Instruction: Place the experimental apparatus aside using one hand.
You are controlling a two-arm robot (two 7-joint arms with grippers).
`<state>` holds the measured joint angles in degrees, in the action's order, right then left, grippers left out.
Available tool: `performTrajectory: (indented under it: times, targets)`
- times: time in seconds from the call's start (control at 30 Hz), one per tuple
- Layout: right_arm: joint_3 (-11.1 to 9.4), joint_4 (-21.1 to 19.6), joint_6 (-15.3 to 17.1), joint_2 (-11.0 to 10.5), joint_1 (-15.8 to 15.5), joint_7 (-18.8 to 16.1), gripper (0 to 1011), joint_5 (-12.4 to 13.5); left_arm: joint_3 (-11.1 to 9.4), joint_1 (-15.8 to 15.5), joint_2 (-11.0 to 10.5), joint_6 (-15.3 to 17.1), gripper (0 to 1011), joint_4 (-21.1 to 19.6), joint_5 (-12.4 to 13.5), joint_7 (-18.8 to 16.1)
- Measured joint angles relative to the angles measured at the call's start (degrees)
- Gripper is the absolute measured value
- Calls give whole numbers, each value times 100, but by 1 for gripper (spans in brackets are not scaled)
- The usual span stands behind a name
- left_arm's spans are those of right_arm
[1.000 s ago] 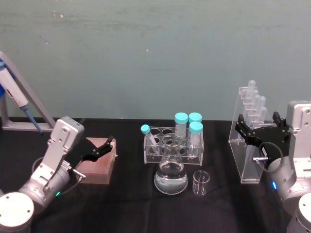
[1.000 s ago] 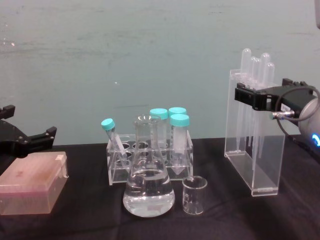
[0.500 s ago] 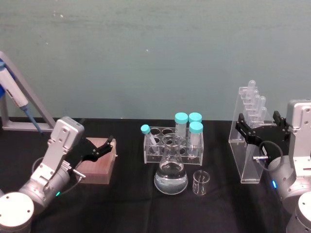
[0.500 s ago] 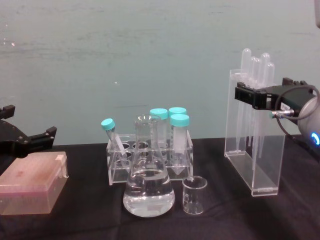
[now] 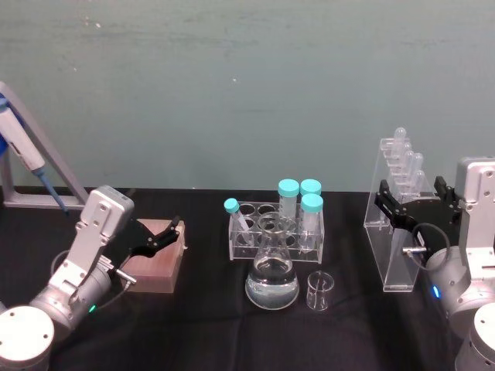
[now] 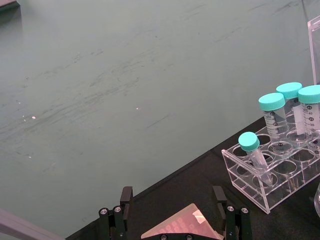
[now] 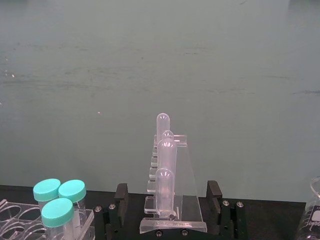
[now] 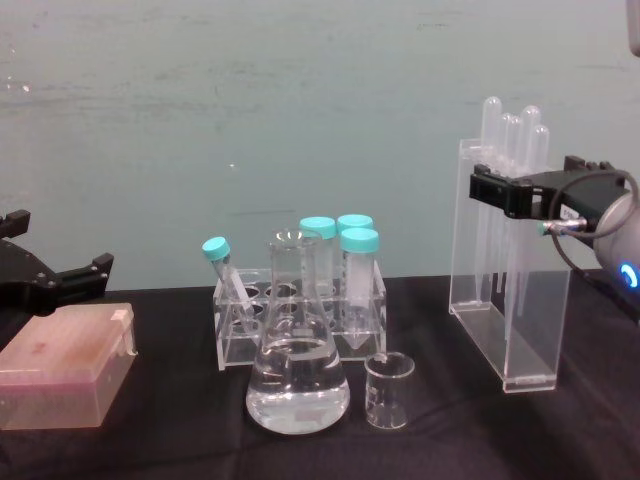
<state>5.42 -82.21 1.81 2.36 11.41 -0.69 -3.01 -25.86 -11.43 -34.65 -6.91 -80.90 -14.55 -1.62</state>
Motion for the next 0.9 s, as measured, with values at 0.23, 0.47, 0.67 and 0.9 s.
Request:
performTrajectory:
  times: [0.23,0.47,0.67,0.9]
  targets:
    - [-19,11,17,0,12,-21,1000,4,0,0,0,0,1000,0,0,0]
    - [-37,28,18,-12,31,-59,1000,38,0,0,0,0,1000,0,0,0]
    - [-42,28,27,-25,36,-101,1000,73,0,0,0,0,1000,0,0,0]
    - [-40,25,27,-24,36,-98,1000,73,0,0,0,0,1000,0,0,0]
